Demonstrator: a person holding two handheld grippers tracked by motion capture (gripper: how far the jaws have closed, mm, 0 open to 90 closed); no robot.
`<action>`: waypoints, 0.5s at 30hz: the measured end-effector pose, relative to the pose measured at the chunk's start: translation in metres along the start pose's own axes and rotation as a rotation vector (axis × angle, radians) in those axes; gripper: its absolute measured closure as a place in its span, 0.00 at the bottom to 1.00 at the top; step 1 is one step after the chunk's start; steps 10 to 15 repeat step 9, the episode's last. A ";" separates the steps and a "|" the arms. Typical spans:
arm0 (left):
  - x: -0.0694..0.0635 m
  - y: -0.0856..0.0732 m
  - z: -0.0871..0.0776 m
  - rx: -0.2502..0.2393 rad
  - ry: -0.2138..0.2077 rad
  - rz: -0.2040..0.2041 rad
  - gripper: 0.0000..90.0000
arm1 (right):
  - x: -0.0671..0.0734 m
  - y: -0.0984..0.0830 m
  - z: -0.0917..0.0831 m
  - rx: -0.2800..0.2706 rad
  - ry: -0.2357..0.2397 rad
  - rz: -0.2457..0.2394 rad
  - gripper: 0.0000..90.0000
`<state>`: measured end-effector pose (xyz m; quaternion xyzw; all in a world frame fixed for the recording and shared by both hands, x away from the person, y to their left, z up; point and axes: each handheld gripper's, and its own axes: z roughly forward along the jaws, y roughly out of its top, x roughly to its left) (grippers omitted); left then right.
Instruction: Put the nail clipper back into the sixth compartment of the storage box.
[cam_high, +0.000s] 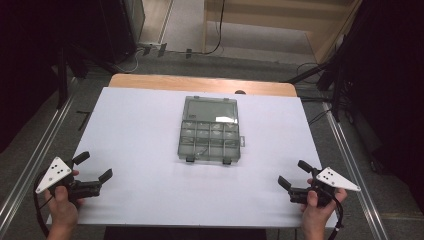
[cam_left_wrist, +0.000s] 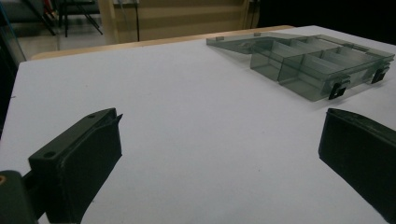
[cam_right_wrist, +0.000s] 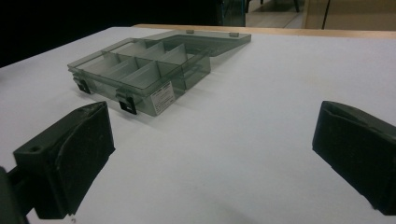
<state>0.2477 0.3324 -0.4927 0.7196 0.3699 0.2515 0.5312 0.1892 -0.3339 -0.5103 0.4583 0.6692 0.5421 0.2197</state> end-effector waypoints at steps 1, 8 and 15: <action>0.000 0.000 0.000 0.000 0.000 0.000 0.00 | -0.001 -0.001 0.000 -0.004 -0.001 0.002 0.00; 0.000 0.000 0.000 0.000 0.000 0.000 0.00 | -0.003 -0.002 -0.001 -0.017 -0.007 0.017 0.00; 0.000 0.000 0.000 0.001 0.000 0.000 0.00 | -0.003 -0.002 -0.001 -0.015 -0.003 0.023 0.00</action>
